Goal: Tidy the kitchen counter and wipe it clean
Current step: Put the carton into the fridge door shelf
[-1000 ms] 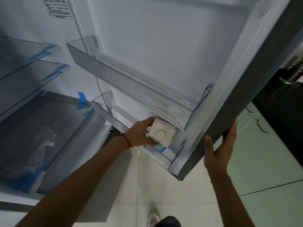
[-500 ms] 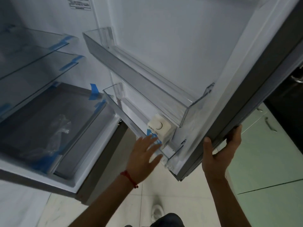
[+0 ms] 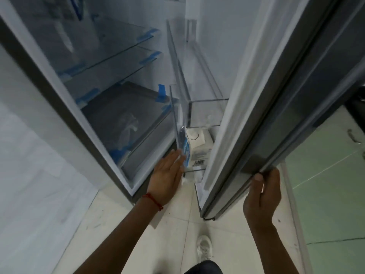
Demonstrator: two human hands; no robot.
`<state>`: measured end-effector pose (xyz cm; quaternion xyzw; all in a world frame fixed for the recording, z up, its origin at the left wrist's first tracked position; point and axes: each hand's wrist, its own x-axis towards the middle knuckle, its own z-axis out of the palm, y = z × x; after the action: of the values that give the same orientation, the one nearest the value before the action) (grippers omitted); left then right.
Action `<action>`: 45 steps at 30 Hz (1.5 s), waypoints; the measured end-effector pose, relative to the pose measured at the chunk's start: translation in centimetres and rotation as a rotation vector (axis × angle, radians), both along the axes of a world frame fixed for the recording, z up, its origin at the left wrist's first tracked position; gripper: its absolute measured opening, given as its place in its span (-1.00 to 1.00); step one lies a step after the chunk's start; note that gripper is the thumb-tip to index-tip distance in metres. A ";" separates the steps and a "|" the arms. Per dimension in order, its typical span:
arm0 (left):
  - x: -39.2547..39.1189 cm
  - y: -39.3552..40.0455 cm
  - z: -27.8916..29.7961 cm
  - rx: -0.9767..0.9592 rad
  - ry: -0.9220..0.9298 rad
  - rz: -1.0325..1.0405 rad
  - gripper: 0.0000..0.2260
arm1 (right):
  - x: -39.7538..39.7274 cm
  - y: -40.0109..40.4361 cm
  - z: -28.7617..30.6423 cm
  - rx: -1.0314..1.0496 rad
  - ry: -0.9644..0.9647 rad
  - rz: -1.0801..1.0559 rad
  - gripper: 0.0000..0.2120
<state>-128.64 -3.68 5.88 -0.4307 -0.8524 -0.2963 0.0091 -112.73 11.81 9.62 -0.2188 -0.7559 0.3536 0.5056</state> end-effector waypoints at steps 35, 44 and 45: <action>-7.5 -15.3 5.2 0.592 -0.331 0.634 -0.60 | -19.0 -16.2 -0.9 0.424 -0.161 0.514 -0.36; -5.8 -17.2 -1.4 0.318 -0.477 0.695 -0.70 | -12.7 -12.1 -7.3 0.133 -0.599 0.464 -0.32; -5.6 -17.7 -2.5 0.243 -0.511 0.683 -0.71 | -11.7 -11.9 -8.1 0.077 -0.635 0.437 -0.32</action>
<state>-134.22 -21.37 3.41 -0.0330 -0.8796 -0.4715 -0.0539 -124.44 -0.08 1.54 -0.1320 -0.9165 0.3389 0.1668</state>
